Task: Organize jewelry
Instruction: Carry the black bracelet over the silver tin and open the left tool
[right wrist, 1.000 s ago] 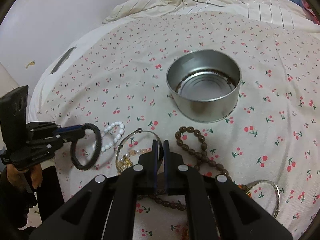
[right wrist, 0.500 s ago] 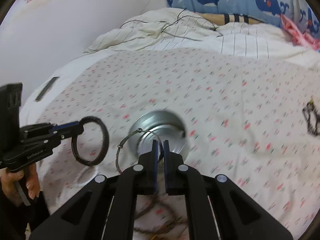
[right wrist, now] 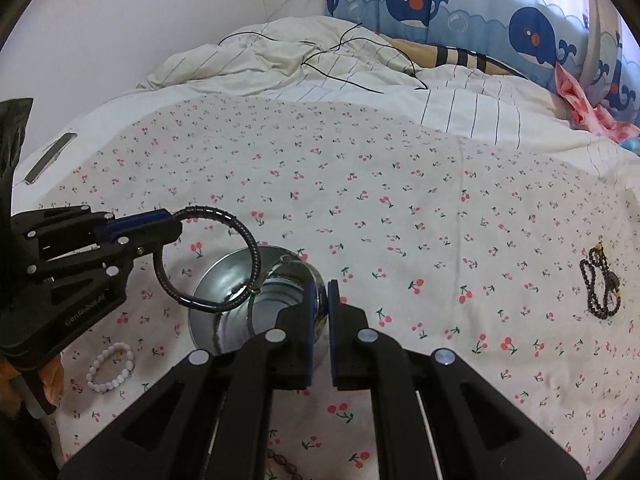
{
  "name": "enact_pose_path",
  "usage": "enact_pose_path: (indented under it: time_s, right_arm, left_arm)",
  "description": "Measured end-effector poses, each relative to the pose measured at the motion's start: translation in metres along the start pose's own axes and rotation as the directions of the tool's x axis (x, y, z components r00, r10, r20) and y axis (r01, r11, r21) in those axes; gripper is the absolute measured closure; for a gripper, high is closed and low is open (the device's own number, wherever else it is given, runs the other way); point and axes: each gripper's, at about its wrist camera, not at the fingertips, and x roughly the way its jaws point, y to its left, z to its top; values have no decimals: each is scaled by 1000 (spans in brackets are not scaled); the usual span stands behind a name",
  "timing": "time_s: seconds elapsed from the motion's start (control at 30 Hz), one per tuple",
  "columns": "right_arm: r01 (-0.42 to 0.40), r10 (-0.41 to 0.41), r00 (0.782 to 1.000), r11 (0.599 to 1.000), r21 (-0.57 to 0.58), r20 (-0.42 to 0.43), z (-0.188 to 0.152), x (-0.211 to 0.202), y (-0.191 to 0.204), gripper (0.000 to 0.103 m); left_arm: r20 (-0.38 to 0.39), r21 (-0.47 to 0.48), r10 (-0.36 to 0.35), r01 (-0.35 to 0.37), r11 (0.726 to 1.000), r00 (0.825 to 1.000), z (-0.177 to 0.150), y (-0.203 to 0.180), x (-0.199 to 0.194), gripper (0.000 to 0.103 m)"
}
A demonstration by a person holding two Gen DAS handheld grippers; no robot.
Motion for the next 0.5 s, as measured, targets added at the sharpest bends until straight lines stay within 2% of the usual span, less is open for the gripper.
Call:
enact_pose_path:
  time_s: [0.13, 0.2, 0.23, 0.27, 0.33, 0.43, 0.5]
  right_arm:
    - [-4, 4, 1000, 1000, 8, -9, -1, 5, 0, 94]
    - [-16, 16, 1000, 1000, 16, -11, -2, 6, 1, 93]
    - [-23, 24, 1000, 1000, 20, -14, -3, 7, 0, 92]
    - [-34, 35, 999, 999, 22, -20, -4, 10, 1, 90]
    - [-48, 49, 999, 999, 16, -22, -5, 12, 4, 74]
    - [-43, 43, 999, 999, 7, -13, -5, 10, 8, 55]
    - [-39, 39, 999, 999, 16, 3, -4, 5, 7, 52]
  left_arm:
    - [-13, -15, -22, 22, 1000, 1000, -3, 3, 5, 92]
    - [-22, -30, -59, 58, 998, 998, -4, 4, 6, 89]
    - [-26, -38, -74, 73, 997, 997, -5, 5, 7, 83]
    - [-25, -39, -76, 75, 996, 997, -5, 4, 8, 74]
    - [-28, -27, -72, 72, 997, 997, -7, 0, 9, 57]
    - [-32, -35, -86, 85, 996, 996, -6, 0, 8, 52]
    - [-26, -57, -92, 90, 994, 995, -4, 4, 6, 49]
